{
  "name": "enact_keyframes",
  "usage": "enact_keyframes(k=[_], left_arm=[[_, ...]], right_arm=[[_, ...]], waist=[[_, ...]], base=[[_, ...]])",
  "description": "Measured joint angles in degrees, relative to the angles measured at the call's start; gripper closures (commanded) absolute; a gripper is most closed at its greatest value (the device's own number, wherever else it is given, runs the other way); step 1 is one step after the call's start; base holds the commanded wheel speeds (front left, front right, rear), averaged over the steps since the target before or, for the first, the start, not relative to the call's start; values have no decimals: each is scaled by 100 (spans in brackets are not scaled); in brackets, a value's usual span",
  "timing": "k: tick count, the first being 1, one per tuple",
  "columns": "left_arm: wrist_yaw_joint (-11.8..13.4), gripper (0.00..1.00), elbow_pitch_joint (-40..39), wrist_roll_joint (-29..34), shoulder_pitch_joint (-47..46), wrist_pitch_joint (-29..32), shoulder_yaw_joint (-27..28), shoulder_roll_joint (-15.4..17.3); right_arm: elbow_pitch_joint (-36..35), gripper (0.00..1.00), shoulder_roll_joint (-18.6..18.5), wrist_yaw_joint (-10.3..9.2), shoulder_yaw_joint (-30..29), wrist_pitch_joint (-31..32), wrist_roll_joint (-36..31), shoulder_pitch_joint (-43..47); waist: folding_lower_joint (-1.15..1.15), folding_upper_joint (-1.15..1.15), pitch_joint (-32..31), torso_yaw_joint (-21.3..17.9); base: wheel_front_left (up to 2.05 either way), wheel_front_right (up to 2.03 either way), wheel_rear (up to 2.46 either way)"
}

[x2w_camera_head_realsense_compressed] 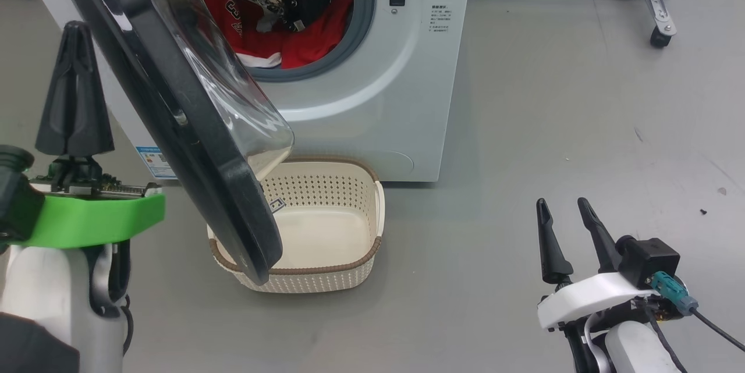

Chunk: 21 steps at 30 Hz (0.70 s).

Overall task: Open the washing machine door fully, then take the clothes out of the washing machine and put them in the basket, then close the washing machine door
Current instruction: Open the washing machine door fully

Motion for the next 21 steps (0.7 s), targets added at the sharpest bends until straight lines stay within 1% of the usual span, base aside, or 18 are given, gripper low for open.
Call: enact_keyframes(k=[4, 8, 11, 13, 21], left_arm=[[-2, 100, -132, 1, -80, 121, -307, 5], [-5, 100, -176, -159, -98, 325, -534, -108], [-5, 100, -182, -180, -95, 421, -695, -129], [-5, 100, -183, -257, -82, 568, -928, -165], [-24, 100, -67, -479, 213, 920, -1407, -250]], right_arm=[[25, 0, 34, 15, -43, 0, 0, 22], [33, 0, 52, 16, -70, 0, 0, 80], [34, 0, 62, 18, -92, 0, 0, 87], [36, 0, 68, 47, -116, 0, 0, 89], [57, 0, 86, 76, -143, 0, 0, 92]], waist=[[0, 0, -19, -12], [0, 0, -31, -23], [0, 0, -36, -27], [0, 0, -40, -32], [0, 0, -54, -47]], base=[[0, 0, 0], [0, 0, 0], [0, 0, 0], [0, 0, 0], [0, 0, 0]])
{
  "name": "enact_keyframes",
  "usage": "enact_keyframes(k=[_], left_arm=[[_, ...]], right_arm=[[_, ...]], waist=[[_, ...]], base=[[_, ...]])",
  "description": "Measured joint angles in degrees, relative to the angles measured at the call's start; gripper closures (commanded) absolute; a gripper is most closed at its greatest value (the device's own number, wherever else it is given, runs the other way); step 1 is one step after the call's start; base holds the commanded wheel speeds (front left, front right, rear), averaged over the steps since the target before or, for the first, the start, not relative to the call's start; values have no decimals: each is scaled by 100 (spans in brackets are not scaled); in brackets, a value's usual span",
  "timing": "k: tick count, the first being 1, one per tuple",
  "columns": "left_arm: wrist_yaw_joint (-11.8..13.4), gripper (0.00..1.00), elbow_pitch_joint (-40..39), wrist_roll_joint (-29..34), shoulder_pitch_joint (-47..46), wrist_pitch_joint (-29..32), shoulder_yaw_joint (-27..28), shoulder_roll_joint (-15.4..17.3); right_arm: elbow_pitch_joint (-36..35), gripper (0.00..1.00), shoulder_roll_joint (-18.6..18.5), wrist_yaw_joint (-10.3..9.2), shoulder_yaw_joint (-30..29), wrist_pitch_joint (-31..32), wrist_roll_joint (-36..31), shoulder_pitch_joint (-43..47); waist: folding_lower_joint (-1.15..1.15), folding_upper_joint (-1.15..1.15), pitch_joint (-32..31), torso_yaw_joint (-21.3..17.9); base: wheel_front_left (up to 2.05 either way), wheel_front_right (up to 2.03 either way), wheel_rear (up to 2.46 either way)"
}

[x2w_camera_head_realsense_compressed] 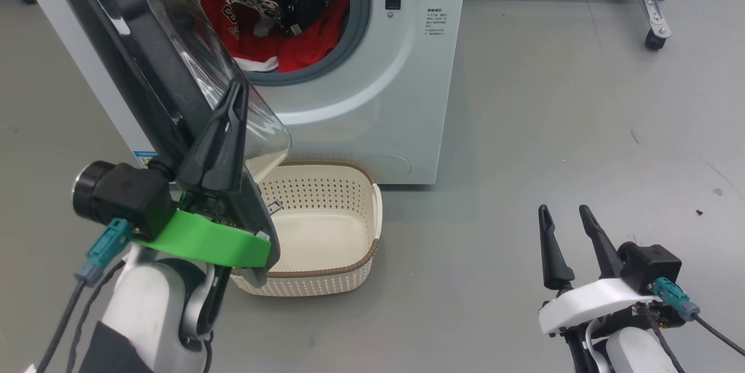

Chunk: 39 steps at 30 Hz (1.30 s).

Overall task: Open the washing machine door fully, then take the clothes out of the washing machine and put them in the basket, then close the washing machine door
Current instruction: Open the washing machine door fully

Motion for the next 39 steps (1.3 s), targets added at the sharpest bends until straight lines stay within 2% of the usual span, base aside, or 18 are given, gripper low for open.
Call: enact_keyframes(k=[17, 39], left_arm=[[-3, 100, 565, -448, 617, 492, -522, -51], [-5, 100, 1294, -692, 734, 790, -307, -53]], right_arm=[[63, 0, 19, 26, -1, 0, -44, 2], [42, 0, 43, 76, -66, 0, -59, -5]], waist=[[0, 0, -26, -69], [0, 0, 265, -365]], base=[[0, 0, 0], [0, 0, 0]])
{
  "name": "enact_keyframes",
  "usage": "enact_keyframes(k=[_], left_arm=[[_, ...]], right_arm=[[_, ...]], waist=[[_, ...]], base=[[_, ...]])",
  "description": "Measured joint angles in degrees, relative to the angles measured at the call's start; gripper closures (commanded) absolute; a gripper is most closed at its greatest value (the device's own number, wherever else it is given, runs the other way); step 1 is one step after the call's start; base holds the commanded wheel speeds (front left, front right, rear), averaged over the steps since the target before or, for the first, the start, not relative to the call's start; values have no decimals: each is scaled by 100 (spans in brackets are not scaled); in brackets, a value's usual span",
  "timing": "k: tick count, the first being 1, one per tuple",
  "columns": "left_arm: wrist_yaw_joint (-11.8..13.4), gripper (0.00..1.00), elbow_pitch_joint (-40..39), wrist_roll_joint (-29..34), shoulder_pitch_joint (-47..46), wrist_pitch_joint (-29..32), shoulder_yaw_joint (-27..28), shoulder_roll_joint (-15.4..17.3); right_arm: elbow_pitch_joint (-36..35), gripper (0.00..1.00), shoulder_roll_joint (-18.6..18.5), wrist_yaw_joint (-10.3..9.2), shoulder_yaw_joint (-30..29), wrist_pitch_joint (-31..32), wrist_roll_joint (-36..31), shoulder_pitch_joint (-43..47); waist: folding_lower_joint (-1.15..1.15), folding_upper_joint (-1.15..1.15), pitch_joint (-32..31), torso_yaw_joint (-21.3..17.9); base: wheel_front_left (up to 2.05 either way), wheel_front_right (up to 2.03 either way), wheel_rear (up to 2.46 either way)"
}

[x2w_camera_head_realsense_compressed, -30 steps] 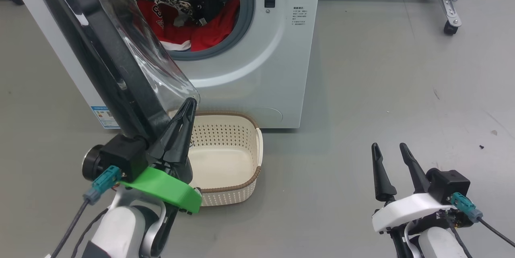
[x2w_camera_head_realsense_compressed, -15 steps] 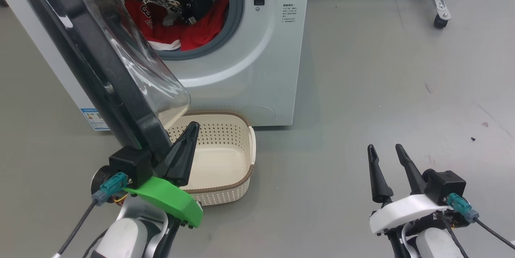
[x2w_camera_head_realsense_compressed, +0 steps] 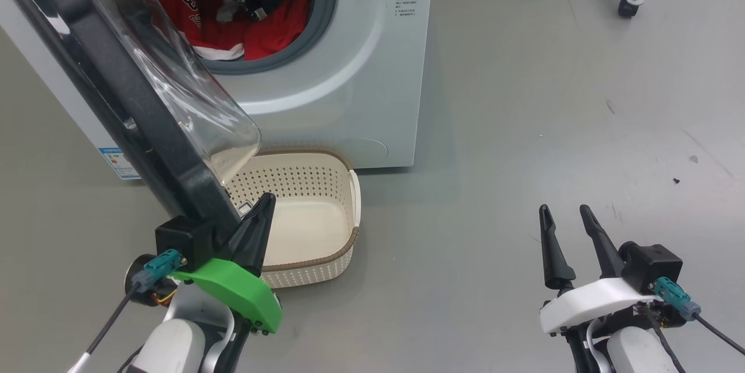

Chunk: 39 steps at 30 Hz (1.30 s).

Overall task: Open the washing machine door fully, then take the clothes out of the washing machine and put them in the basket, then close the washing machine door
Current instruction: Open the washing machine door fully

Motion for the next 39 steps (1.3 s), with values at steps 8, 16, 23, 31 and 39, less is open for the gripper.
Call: enact_keyframes(k=[8, 16, 23, 31, 39], left_arm=[[42, 100, 163, 1, -10, -98, 151, 20], [40, 100, 312, 12, -91, -149, 93, 4], [33, 100, 402, 11, -136, -235, 52, -38], [33, 100, 561, 1, -146, -360, 68, -104], [31, 100, 709, 1, -148, -454, 43, -119]], right_arm=[[-10, 0, 9, 0, -51, 0, 0, -3], [-43, 0, 32, 1, -151, 0, -1, -3], [-31, 0, 32, 43, -159, 0, -36, -2], [14, 0, 33, 44, -154, 0, -42, 1], [42, 0, 34, 46, -165, 0, -42, 5]], waist=[[0, 0, 53, 38], [0, 0, 67, 198], [0, 0, 55, 378], [0, 0, 8, 615], [0, 0, -35, 866]], base=[[0, 0, 0], [0, 0, 0], [0, 0, 0], [0, 0, 0], [0, 0, 0]])
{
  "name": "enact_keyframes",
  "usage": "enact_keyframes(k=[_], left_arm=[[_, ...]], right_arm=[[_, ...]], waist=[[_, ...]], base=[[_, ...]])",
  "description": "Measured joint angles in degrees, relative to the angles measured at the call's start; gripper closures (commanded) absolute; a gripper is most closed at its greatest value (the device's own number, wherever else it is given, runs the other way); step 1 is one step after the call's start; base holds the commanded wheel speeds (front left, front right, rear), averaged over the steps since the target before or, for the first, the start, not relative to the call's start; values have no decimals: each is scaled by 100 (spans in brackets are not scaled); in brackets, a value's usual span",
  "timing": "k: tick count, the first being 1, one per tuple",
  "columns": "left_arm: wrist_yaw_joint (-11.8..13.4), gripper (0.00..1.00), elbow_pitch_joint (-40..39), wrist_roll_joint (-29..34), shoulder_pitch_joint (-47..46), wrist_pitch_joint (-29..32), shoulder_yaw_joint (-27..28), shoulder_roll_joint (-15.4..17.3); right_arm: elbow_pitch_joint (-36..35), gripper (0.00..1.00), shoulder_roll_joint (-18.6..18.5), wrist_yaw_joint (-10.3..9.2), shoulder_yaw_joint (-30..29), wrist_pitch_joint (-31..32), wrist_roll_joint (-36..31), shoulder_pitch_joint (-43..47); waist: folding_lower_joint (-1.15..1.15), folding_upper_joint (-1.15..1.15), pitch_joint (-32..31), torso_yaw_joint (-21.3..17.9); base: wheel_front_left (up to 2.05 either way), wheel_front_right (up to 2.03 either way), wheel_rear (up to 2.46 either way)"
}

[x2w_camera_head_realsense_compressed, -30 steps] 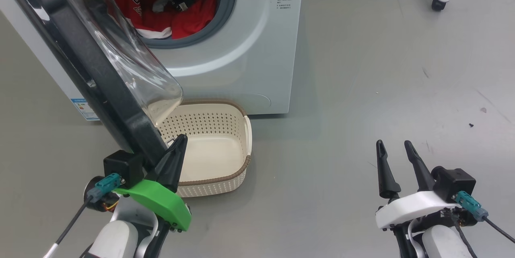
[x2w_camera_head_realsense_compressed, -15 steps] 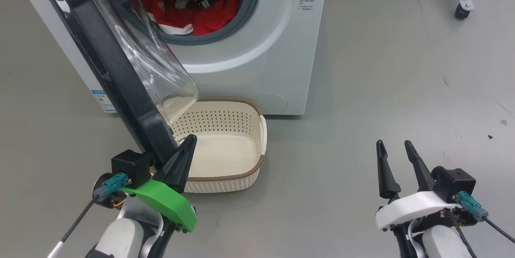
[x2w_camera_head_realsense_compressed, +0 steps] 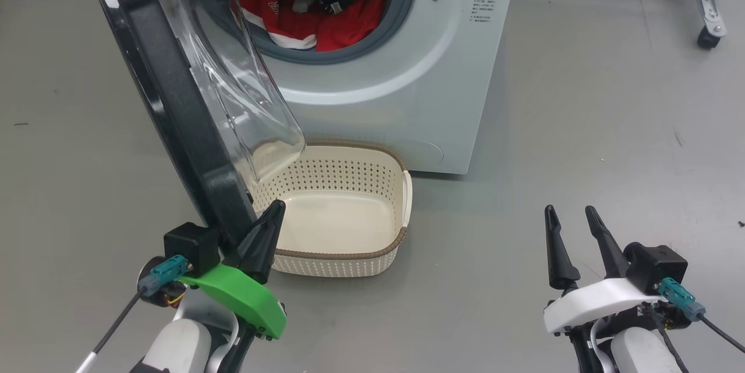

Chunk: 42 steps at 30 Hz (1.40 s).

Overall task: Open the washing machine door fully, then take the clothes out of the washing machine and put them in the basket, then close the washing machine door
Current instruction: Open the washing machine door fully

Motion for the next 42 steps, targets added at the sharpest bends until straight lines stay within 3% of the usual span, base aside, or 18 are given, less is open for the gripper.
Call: enact_keyframes(k=[25, 42], left_arm=[[56, 100, 252, -101, -2, -226, 232, -9], [264, 100, 335, -424, -15, -471, 1043, 294]], right_arm=[[100, 0, 10, 14, 110, 0, 1, 17], [134, 0, 11, 21, 265, 0, -110, 8]], waist=[[0, 0, -76, 951], [0, 0, 296, 1192]], base=[[0, 0, 0], [0, 0, 0]])
